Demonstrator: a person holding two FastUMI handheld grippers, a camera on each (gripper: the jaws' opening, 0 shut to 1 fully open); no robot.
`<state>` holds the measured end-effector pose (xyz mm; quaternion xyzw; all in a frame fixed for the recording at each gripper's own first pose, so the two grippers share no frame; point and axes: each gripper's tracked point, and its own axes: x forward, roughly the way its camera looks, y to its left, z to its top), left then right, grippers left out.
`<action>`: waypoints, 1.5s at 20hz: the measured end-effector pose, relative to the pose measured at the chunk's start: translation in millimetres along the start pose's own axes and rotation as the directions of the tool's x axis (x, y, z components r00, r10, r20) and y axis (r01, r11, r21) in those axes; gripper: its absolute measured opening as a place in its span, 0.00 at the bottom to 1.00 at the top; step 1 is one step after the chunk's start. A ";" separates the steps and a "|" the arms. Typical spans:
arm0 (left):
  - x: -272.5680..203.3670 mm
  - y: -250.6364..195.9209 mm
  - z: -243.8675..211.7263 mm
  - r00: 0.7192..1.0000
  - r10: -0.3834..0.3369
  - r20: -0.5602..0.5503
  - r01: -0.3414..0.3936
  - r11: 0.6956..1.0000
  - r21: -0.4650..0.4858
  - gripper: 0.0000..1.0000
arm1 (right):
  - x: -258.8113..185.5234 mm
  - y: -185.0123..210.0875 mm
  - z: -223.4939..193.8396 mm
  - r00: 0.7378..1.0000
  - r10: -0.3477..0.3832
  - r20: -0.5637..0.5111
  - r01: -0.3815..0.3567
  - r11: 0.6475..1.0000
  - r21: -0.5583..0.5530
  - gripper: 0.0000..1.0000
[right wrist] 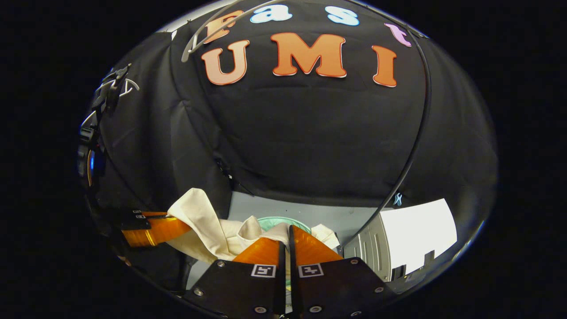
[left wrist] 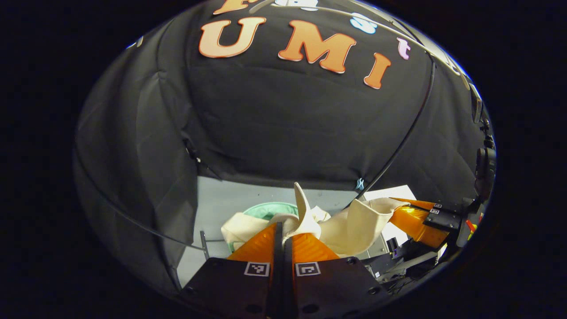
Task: Grasp the clothes on the hanger with both hands and then place them into the laundry hamper below.
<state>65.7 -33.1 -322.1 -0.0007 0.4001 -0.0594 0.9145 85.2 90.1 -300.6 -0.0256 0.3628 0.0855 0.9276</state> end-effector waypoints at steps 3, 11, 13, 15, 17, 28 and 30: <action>14.0 4.9 -25.8 0.997 0.005 -0.075 -0.006 1.000 -0.012 0.07 | 15.1 -0.8 -24.9 0.998 -0.001 -0.064 0.001 1.000 0.004 0.05; 32.5 13.9 -94.6 0.965 0.023 -0.261 -0.022 1.000 0.006 0.08 | 45.8 10.5 -73.6 0.977 -0.004 -0.214 -0.010 0.998 -0.065 0.07; 33.2 15.6 -102.5 0.958 0.021 -0.287 -0.021 1.000 0.006 0.05 | 48.7 12.9 -83.7 0.974 -0.002 -0.226 -0.015 0.997 -0.074 0.08; 31.1 11.3 -103.6 0.955 0.008 -0.298 -0.015 1.000 -0.021 0.13 | 51.5 12.8 -85.6 0.974 -0.008 -0.227 -0.008 0.997 -0.071 0.09; 30.8 14.3 -97.2 0.960 0.009 -0.281 -0.019 0.999 -0.032 0.22 | 52.2 10.4 -83.6 0.975 -0.015 -0.220 -0.001 0.997 -0.072 0.11; 12.0 31.3 -125.8 0.952 0.036 -0.305 -0.082 0.987 -0.139 0.67 | 36.6 -2.1 -91.7 0.978 -0.018 -0.206 0.018 1.000 -0.004 0.71; 6.5 39.5 -132.4 0.950 0.060 -0.307 -0.112 0.981 -0.156 1.00 | 30.4 -6.9 -94.0 0.977 -0.026 -0.209 0.028 1.000 0.006 0.84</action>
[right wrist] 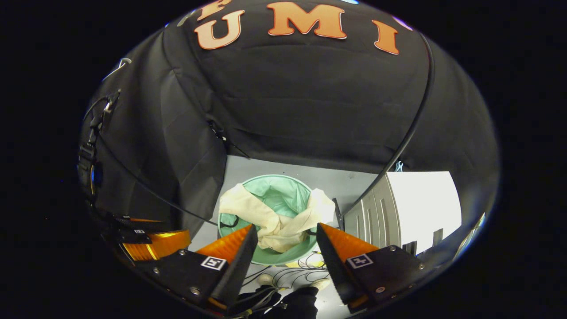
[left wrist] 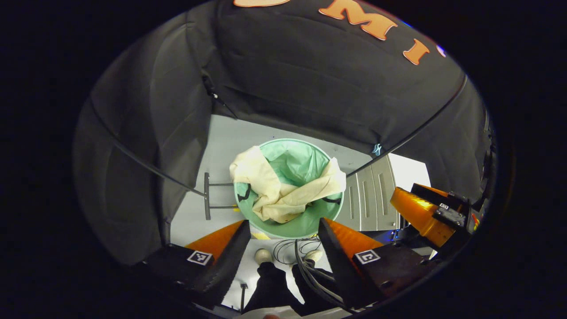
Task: Grasp the clothes on the hanger with both hands and then place them into the laundry hamper below.
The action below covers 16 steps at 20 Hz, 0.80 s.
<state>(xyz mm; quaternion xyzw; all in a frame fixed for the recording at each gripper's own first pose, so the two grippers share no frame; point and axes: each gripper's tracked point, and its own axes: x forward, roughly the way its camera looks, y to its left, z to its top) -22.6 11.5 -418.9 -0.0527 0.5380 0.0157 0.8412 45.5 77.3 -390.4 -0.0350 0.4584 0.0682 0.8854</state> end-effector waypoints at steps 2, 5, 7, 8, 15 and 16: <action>-6.7 7.3 1.4 1.000 0.021 0.011 -0.020 1.000 -0.009 0.94 | -4.6 -5.2 -2.4 1.000 -0.006 0.006 0.006 1.000 0.005 0.94; -15.4 16.7 -0.9 0.999 0.025 0.039 -0.024 1.000 -0.018 0.98 | -16.2 -13.8 -1.7 1.000 -0.021 0.017 0.021 1.000 0.013 0.94; -29.4 22.4 -0.1 0.998 0.028 0.053 -0.026 0.999 -0.037 0.98 | -26.2 -19.0 3.2 0.999 -0.030 0.041 0.029 0.999 0.023 0.94; -37.9 26.7 -1.8 0.998 0.034 0.058 -0.031 0.998 -0.051 0.98 | -30.7 -21.1 5.8 0.998 -0.034 0.056 0.033 0.999 0.027 0.94; -85.0 46.7 30.6 0.982 0.047 0.181 -0.029 0.995 -0.100 0.98 | -69.3 -54.9 25.0 0.987 -0.086 0.136 0.075 0.994 0.083 0.94; -90.9 52.6 40.3 0.978 0.057 0.201 -0.039 0.995 -0.092 0.94 | -76.6 -64.1 32.0 0.983 -0.103 0.155 0.089 0.991 0.096 0.94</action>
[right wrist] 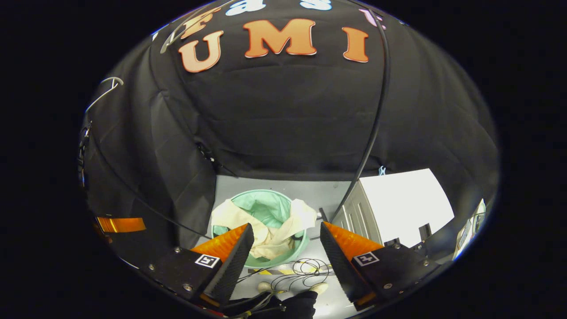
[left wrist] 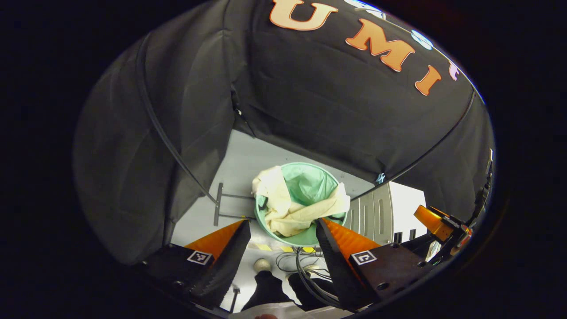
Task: Grasp the clothes on the hanger with both hands and then place them into the laundry hamper below.
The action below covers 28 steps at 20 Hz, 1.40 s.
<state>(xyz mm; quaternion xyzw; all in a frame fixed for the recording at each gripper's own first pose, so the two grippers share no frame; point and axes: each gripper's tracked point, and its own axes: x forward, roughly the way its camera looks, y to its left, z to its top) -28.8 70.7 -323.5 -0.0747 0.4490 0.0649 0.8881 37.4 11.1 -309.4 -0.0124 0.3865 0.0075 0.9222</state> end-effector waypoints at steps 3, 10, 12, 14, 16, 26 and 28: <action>-17.3 9.9 33.2 0.997 0.016 0.073 -0.017 1.000 0.013 0.98 | -17.6 -29.8 27.1 0.997 -0.038 0.068 0.036 0.999 0.023 0.94; -83.5 -15.6 124.6 0.947 -0.044 0.319 0.019 0.997 0.079 1.00 | -80.6 -81.2 86.1 0.965 -0.096 0.245 0.086 0.995 0.053 0.94; -92.8 -24.5 132.9 0.922 -0.073 0.379 0.040 0.995 0.094 0.98 | -96.6 -88.3 103.5 0.954 -0.096 0.285 0.080 0.995 0.066 0.94; -103.9 -39.7 147.3 0.903 -0.105 0.416 0.069 0.993 0.100 0.98 | -111.5 -100.3 118.1 0.938 -0.115 0.328 0.092 0.992 0.083 0.94; -118.3 -42.1 154.6 0.889 -0.114 0.444 0.070 0.991 0.116 0.98 | -129.5 -111.3 135.1 0.917 -0.131 0.378 0.103 0.990 0.094 0.94; -200.0 -49.5 221.2 0.730 -0.140 0.669 0.017 0.982 0.188 0.97 | -219.0 -123.7 199.4 0.803 -0.114 0.585 0.081 0.993 0.083 0.99; -217.5 -48.5 234.0 0.684 -0.140 0.716 -0.007 0.980 0.198 0.97 | -229.4 -118.6 208.5 0.779 -0.104 0.618 0.081 0.995 0.065 0.99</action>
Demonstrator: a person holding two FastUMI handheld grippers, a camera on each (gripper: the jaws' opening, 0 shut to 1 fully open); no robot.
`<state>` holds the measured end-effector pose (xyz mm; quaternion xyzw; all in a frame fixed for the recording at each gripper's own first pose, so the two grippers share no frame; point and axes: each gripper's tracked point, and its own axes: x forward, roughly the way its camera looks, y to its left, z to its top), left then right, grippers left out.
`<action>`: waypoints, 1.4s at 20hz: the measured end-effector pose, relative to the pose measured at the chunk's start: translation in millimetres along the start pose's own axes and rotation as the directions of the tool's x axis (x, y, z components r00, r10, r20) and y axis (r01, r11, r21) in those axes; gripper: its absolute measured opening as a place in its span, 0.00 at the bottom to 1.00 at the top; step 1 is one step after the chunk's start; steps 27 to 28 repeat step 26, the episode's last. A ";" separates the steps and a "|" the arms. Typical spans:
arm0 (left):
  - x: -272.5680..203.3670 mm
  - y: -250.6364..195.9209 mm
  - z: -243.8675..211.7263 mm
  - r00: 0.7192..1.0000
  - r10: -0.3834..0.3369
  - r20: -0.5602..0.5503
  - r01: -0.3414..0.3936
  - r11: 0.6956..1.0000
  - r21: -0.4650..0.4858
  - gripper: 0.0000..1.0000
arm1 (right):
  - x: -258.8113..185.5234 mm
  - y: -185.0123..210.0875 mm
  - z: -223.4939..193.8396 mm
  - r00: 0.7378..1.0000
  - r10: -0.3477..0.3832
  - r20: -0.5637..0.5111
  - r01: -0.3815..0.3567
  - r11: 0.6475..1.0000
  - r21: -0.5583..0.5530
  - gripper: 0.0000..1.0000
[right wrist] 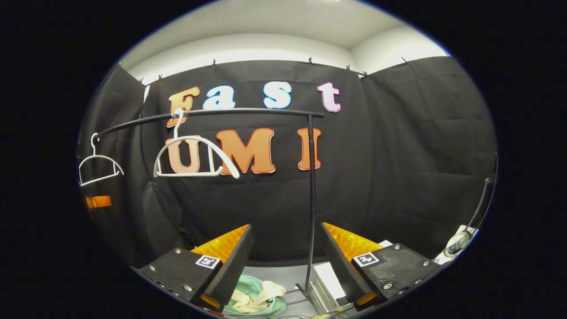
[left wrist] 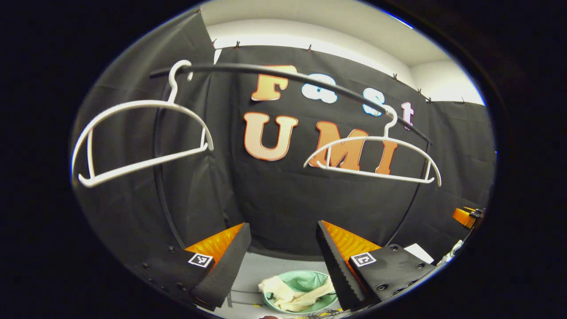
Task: Grasp the clothes on the hanger with both hands and then place them into the laundry hamper below.
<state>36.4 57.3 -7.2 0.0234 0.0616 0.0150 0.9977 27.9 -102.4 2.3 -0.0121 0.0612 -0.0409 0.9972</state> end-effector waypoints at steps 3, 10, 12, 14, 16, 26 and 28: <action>-5.8 9.4 22.0 0.997 0.016 0.078 -0.017 1.000 0.013 0.94 | -7.1 11.1 19.7 0.999 0.024 0.039 -0.025 1.000 0.016 0.99; -11.4 27.8 28.0 0.993 0.033 0.113 -0.033 0.999 0.000 0.94 | -12.4 26.8 40.6 0.994 0.054 0.100 -0.053 0.999 -0.009 0.93; -7.1 23.4 32.0 0.992 0.021 0.125 -0.021 1.000 -0.002 0.94 | -11.6 31.5 38.8 0.993 0.066 0.094 -0.066 0.998 -0.001 0.93; -4.7 17.8 35.1 0.990 0.008 0.142 -0.008 1.000 -0.005 0.94 | -3.9 35.1 34.4 0.994 0.065 0.092 -0.065 0.998 0.005 0.93; -3.3 15.2 35.1 0.989 0.004 0.149 -0.004 1.000 0.004 0.97 | -3.6 33.8 33.4 0.994 0.054 0.090 -0.055 0.999 0.000 0.93; -5.1 20.5 36.9 0.989 -0.017 0.145 0.017 1.000 0.002 0.97 | -24.7 25.9 30.8 0.998 0.023 0.065 -0.023 1.000 0.003 0.93; -5.1 20.5 36.9 0.989 -0.017 0.145 0.017 1.000 0.002 0.97 | -24.7 25.9 30.8 0.998 0.023 0.065 -0.023 1.000 0.003 0.93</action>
